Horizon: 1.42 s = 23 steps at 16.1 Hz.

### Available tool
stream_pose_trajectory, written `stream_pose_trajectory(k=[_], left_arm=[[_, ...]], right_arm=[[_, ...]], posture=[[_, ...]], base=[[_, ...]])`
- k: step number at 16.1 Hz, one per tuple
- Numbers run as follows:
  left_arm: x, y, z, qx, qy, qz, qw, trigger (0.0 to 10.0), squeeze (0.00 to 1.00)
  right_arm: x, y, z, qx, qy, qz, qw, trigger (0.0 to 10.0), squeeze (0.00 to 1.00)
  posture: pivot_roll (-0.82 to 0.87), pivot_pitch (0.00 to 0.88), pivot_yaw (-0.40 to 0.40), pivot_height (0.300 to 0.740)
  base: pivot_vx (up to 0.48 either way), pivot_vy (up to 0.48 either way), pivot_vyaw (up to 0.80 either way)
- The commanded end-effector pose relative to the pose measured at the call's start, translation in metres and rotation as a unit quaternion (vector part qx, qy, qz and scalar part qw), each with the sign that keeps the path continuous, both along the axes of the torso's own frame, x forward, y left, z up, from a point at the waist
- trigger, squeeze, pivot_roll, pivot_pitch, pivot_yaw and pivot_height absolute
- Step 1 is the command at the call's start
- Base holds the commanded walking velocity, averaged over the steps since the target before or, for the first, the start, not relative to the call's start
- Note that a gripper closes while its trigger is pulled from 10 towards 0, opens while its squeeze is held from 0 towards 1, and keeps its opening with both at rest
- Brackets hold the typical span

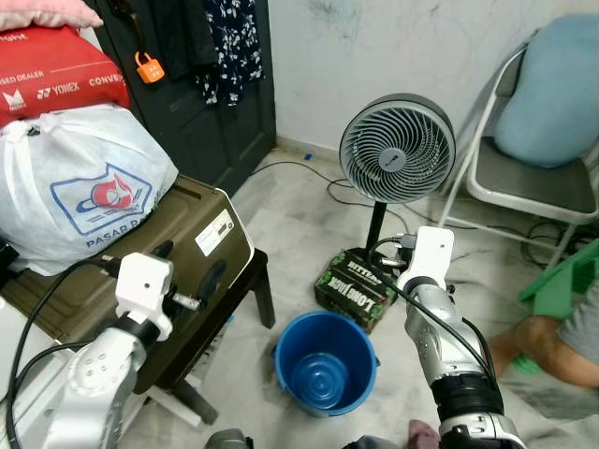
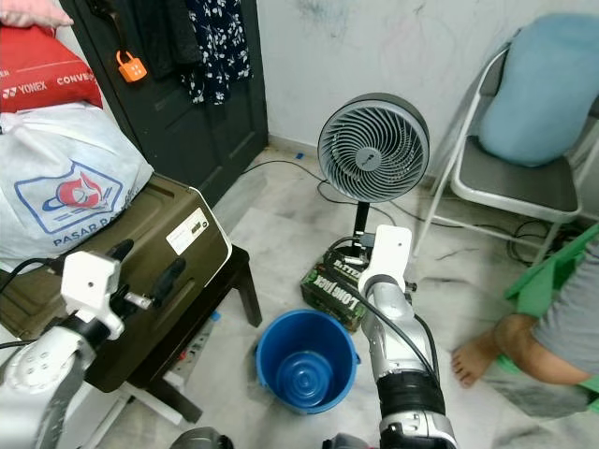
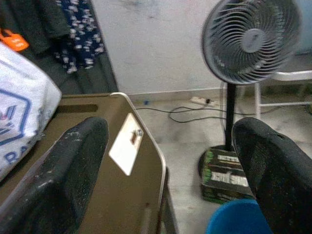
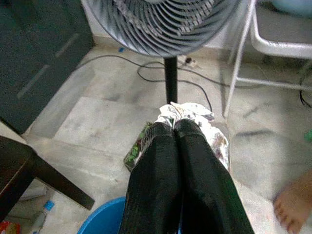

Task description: Clean up the room

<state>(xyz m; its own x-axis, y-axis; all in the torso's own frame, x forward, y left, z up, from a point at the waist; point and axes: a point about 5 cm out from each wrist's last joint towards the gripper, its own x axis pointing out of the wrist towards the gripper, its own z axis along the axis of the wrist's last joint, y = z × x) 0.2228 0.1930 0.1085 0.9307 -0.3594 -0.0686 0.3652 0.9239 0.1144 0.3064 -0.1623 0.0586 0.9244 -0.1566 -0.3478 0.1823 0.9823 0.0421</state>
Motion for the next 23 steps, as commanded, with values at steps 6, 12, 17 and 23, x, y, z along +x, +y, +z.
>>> stream_pose_trajectory(k=[6,12,17,23], left_arm=[[-0.034,0.011,0.009,0.02,0.069,-0.067,0.995,10.0,0.0],[-0.04,0.018,0.016,0.034,0.088,-0.073,0.993,10.0,0.0],[-0.04,0.018,0.018,0.038,0.092,-0.075,0.992,10.0,0.0],[-0.039,0.015,0.017,0.039,0.093,-0.08,0.992,10.0,0.0]], right_arm=[[0.01,0.022,-0.026,0.05,0.07,0.005,0.996,10.0,0.0],[0.016,0.048,-0.036,0.088,0.105,0.011,0.991,10.0,0.0],[0.011,0.054,-0.044,0.09,0.117,0.011,0.989,10.0,0.01],[0.016,0.051,-0.038,0.097,0.096,0.004,0.991,10.0,1.0]], posture=[[0.17,0.068,0.137,0.74],[0.2,0.094,0.166,0.74],[0.2,0.102,0.17,0.74],[0.19,0.094,0.168,0.74]], base=[[0.0,0.0,0.0],[0.0,0.0,0.0],[0.0,0.0,0.0],[0.0,0.0,0.0]])
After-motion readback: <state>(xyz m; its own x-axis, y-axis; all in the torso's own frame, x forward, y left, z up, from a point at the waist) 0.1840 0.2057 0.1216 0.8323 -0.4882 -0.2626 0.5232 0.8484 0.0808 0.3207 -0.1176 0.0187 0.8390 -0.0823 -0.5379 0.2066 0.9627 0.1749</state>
